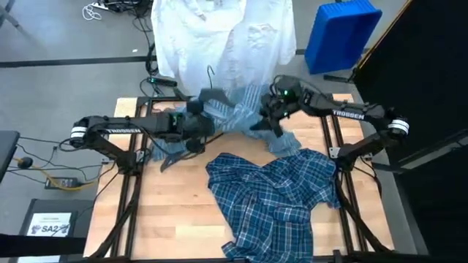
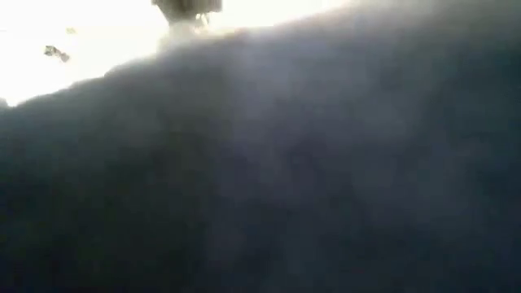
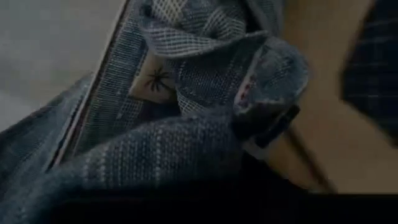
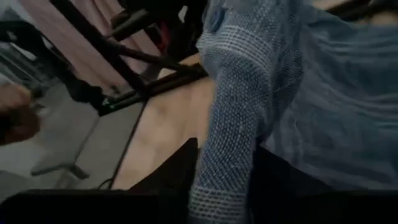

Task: Hang clothes
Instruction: Hang the green shirt on the hanging rack

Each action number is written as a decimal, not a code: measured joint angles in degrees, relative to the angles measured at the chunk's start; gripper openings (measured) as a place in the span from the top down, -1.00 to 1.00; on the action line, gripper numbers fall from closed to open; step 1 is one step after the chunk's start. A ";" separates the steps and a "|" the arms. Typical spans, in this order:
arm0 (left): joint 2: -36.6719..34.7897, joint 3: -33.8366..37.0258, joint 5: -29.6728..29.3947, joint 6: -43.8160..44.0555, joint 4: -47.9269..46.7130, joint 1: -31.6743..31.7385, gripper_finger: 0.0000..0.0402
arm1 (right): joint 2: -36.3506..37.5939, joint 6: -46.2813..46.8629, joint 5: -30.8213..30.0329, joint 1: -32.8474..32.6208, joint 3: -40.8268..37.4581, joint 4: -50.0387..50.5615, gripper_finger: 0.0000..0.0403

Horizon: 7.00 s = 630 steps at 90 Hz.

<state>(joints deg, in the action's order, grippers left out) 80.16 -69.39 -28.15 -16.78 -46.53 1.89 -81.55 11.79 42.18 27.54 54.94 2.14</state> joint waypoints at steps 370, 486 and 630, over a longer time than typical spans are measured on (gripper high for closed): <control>17.94 28.16 26.75 15.32 59.08 -5.77 1.00 | -32.81 6.45 -15.83 3.04 19.97 11.66 0.82; 17.92 28.10 27.64 13.86 58.80 -5.92 1.00 | -32.79 -3.56 -1.20 4.05 19.95 13.56 1.00; 13.62 2.66 29.46 22.83 3.42 -4.79 -0.37 | -28.25 -15.49 -1.14 5.97 19.95 24.90 0.94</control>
<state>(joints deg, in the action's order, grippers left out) 93.78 -66.74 1.31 6.04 -43.11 -2.90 -109.80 -3.71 41.04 33.52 74.89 27.03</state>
